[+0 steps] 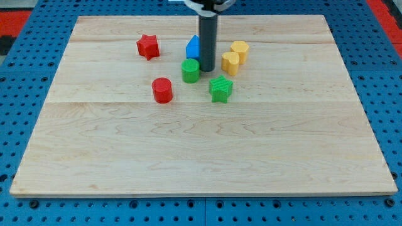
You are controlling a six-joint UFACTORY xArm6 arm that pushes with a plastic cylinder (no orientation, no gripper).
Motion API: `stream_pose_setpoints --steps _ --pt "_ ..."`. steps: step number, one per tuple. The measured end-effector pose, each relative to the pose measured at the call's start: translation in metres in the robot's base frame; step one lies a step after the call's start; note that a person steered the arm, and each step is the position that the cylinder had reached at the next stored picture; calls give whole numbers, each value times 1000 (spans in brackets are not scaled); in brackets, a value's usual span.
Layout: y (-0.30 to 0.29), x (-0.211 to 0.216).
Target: Slide the green star a bit down
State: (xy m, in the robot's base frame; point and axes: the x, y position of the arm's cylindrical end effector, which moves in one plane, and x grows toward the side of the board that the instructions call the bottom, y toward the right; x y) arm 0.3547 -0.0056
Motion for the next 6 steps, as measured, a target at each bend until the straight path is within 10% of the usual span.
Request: stream_pose_setpoints --steps 6 --pt "48 45"
